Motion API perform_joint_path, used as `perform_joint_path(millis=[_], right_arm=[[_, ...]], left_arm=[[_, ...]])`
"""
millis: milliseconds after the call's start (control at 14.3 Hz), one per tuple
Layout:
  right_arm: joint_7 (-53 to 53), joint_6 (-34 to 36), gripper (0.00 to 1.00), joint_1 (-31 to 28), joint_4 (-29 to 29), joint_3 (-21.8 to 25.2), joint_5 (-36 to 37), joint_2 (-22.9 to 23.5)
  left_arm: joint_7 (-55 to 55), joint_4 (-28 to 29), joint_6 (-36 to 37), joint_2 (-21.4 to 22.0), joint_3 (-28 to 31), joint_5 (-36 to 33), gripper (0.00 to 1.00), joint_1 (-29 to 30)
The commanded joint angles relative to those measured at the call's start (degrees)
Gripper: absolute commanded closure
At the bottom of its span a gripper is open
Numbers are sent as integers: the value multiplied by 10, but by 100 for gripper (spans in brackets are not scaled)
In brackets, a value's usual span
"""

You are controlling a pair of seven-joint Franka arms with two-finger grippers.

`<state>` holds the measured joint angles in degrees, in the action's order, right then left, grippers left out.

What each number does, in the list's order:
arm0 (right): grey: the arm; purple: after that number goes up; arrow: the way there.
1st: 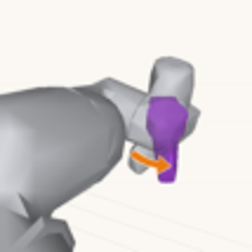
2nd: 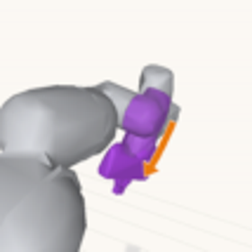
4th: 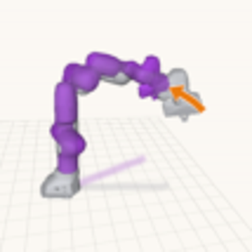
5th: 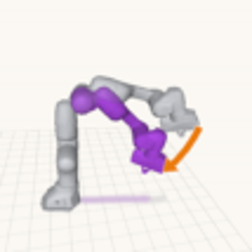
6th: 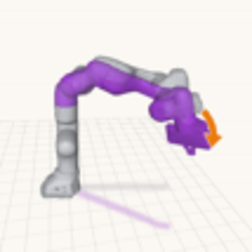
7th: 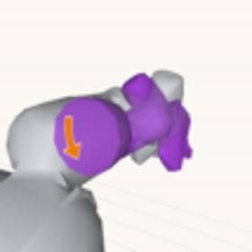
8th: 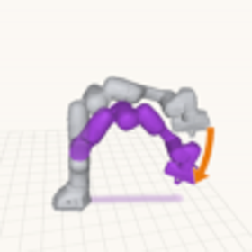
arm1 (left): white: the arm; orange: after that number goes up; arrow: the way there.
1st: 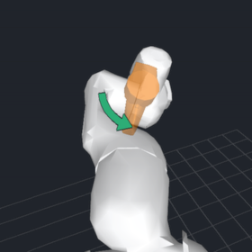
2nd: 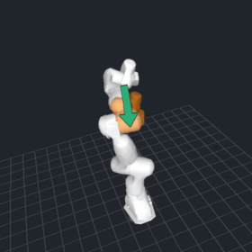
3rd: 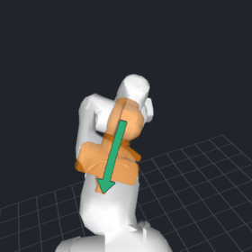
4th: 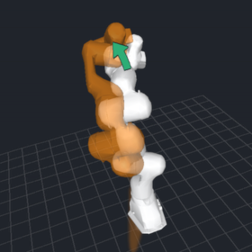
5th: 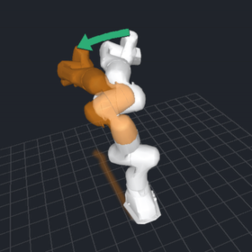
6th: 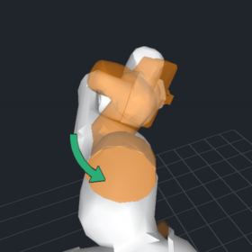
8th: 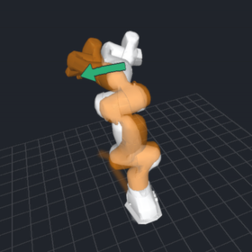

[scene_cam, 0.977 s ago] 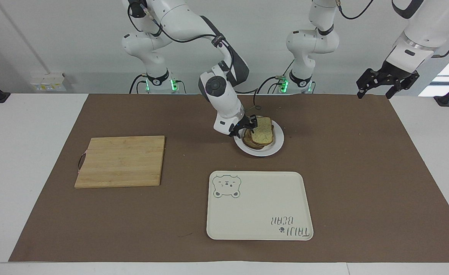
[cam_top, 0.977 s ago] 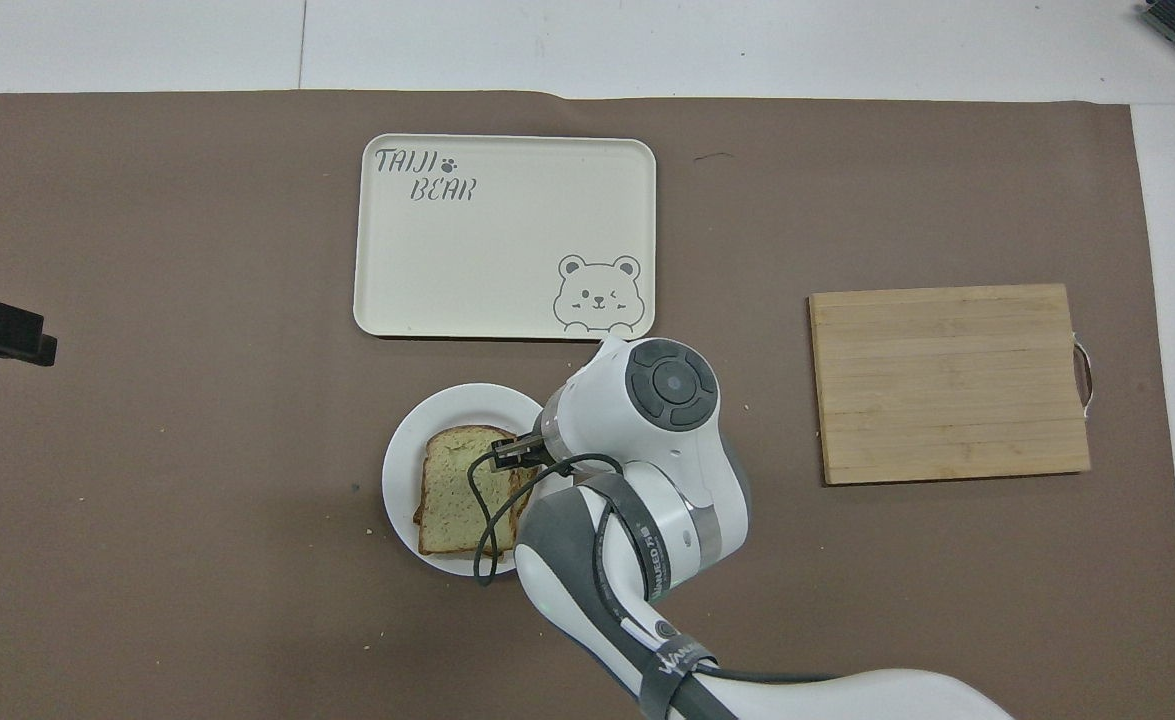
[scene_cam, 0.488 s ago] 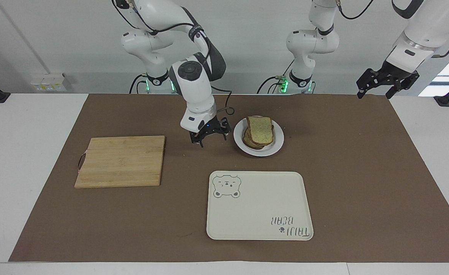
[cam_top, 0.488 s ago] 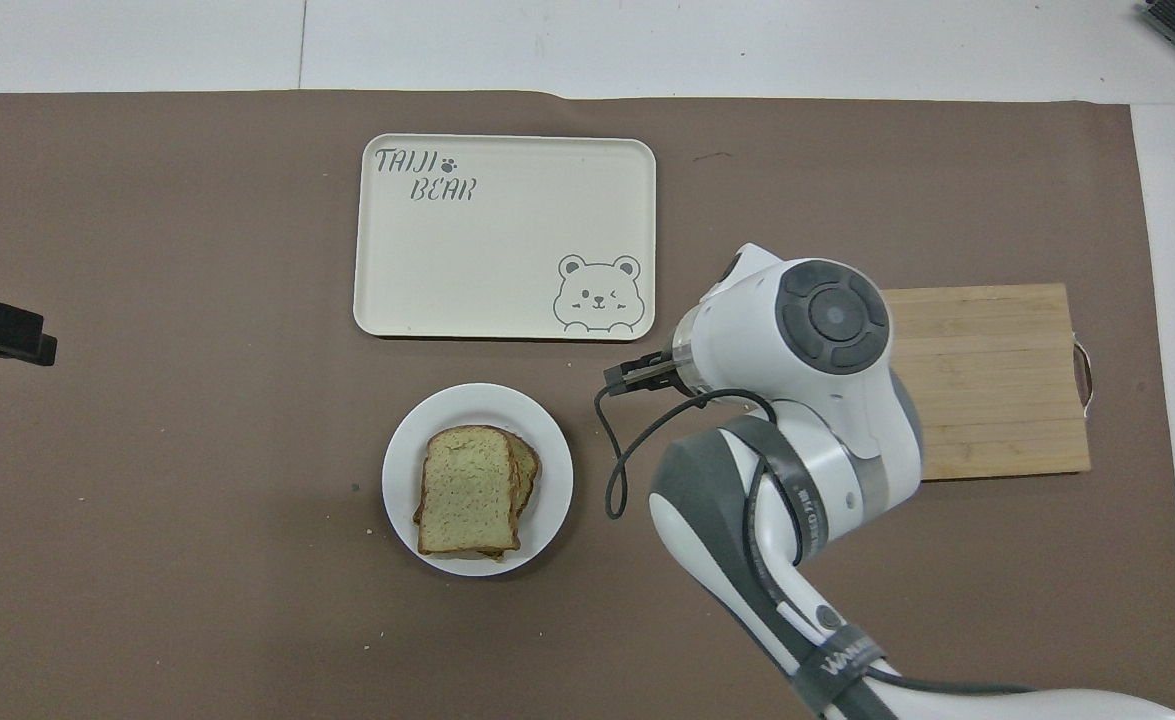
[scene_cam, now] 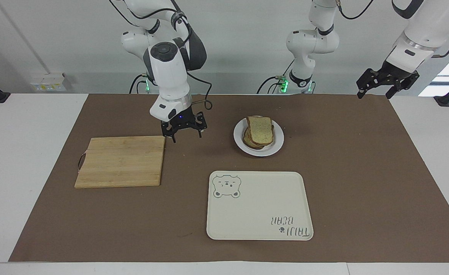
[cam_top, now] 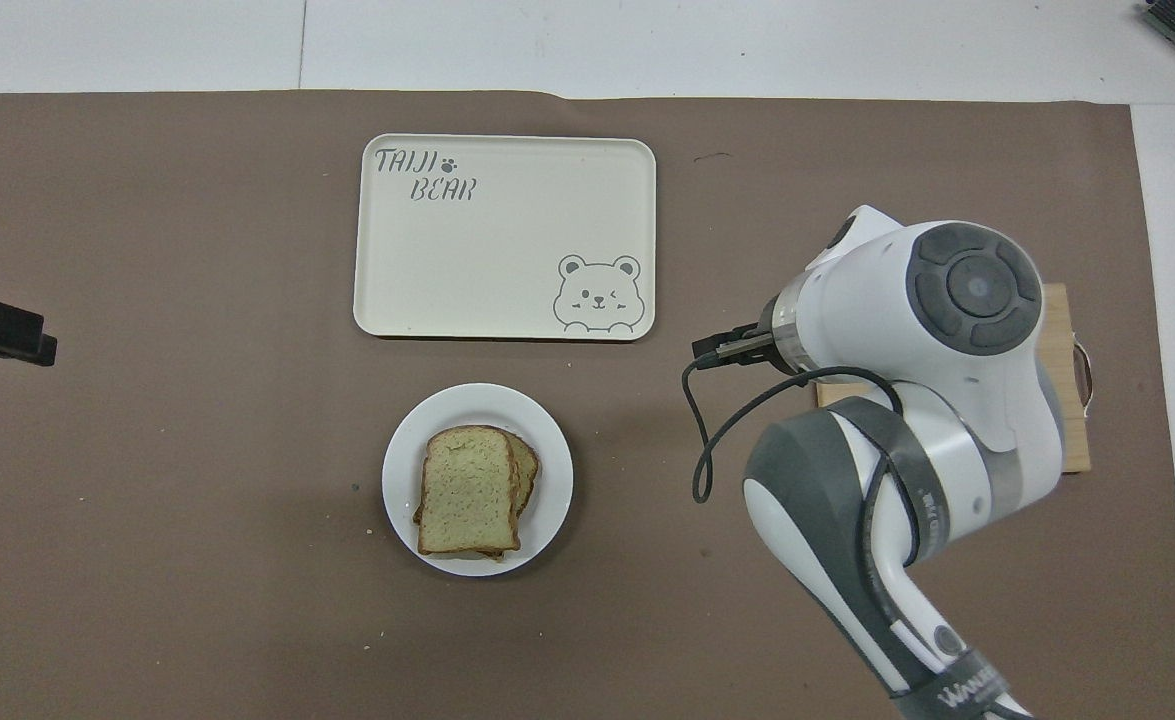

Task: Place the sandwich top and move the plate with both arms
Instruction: 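Withdraw the right gripper toward the board while the left gripper advances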

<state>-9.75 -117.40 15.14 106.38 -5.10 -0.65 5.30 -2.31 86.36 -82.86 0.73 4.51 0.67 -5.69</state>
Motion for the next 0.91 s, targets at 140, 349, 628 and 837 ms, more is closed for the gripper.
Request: perform_joint_path(millis=[140, 349, 628, 837], right_arm=[[-2, 72, 0, -45, -13, -6, 13, -53], [3, 129, 0, -69, -41, -6, 12, -69], [3, 139, 0, -92, -48, -5, 12, -97], [2, 146, 0, -107, -67, -6, 13, -105]], left_arm=[[-2, 12, 3, 12, -3, -7, 0, 3], [-1, 12, 3, 12, -3, -6, 0, 3], [7, 39, 12, 34, -5, -4, 0, -5], [13, 161, -53, 82, -7, 8, 0, -6]])
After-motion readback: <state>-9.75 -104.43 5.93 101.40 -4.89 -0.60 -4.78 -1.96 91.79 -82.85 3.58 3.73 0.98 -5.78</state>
